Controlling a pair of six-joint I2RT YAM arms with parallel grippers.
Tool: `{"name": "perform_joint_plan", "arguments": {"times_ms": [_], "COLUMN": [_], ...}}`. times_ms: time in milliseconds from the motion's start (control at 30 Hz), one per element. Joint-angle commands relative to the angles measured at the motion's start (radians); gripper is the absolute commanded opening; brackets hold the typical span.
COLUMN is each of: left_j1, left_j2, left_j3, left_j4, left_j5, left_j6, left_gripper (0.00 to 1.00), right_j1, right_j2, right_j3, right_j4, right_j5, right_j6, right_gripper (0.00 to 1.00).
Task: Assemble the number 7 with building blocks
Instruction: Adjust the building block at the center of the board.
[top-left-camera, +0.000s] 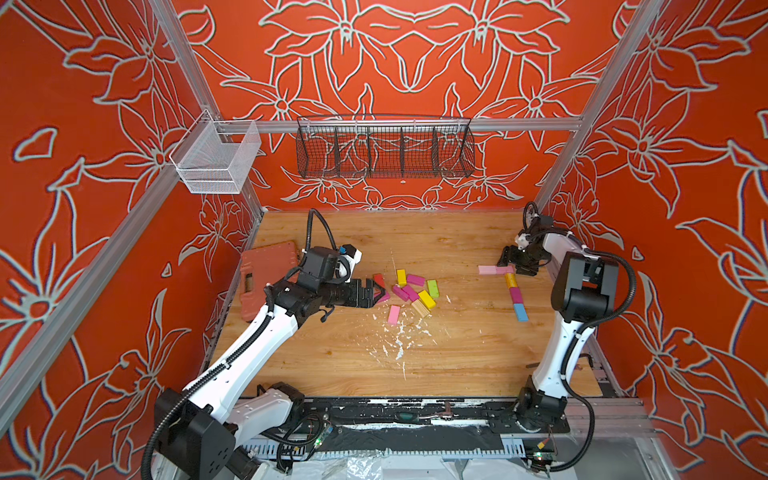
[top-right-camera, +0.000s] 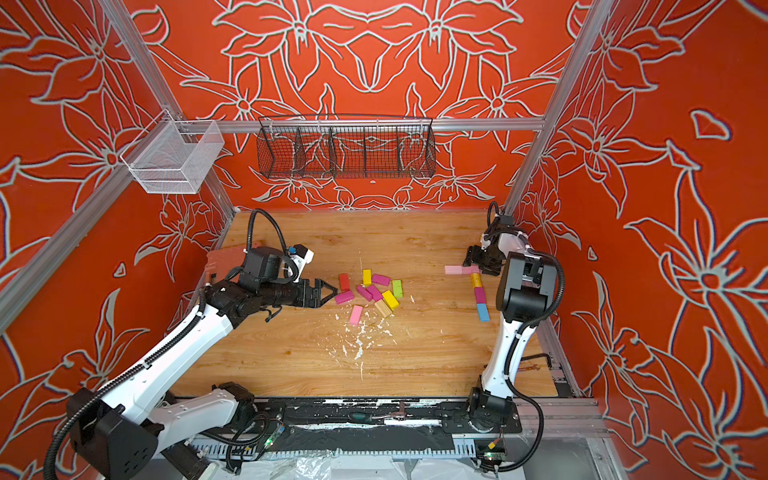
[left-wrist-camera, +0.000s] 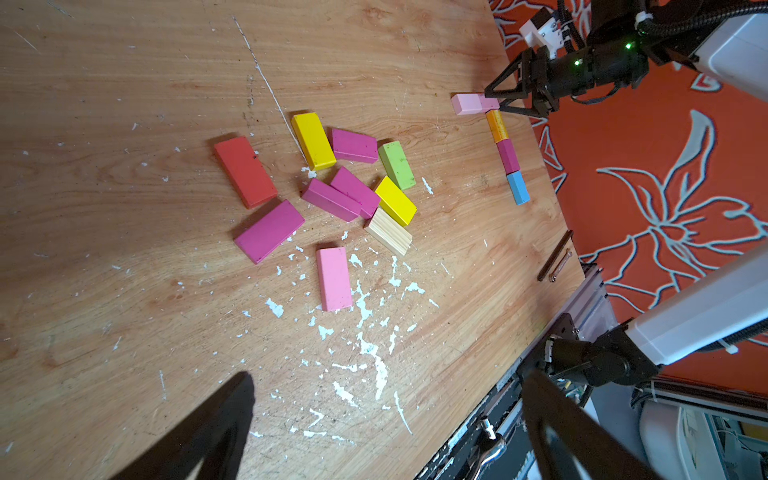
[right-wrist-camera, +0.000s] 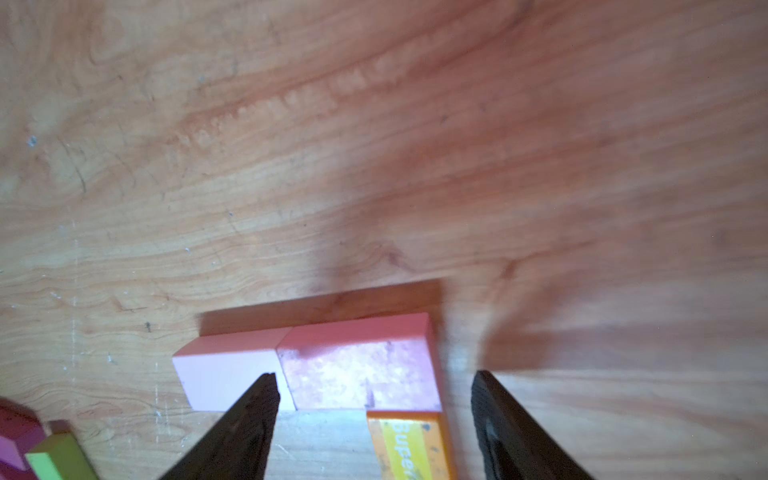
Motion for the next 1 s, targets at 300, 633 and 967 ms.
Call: {"name": "perform_joint_plan", "arguments": {"times_ms": [300, 633, 967], "left_j1": [-0.016, -0.033, -0.033], "left_j2": [-0.005, -0.044, -0.035], "left_j3": [0.027, 0.013, 0.004], "left_j4": [-0.059, -0.036, -0.007], "left_j5": [-0.061, -0.065, -0.031], "left_j6": [0.000, -0.006, -0.010], "left_gripper": [0.98, 0.98, 0.98], "right_j1": [0.101, 0.224, 0.244], "right_j2": [-0.289, -0.415, -0.456], "right_j3": [-0.173, -0.424, -0.576], "right_j4": [-0.008, -0.090, -0.015], "right_j5": [0.139, 0.244, 0.262], "right_j6": [0.053, 0.220, 0.229], "right_gripper": [0.76, 0.73, 0.73]}}
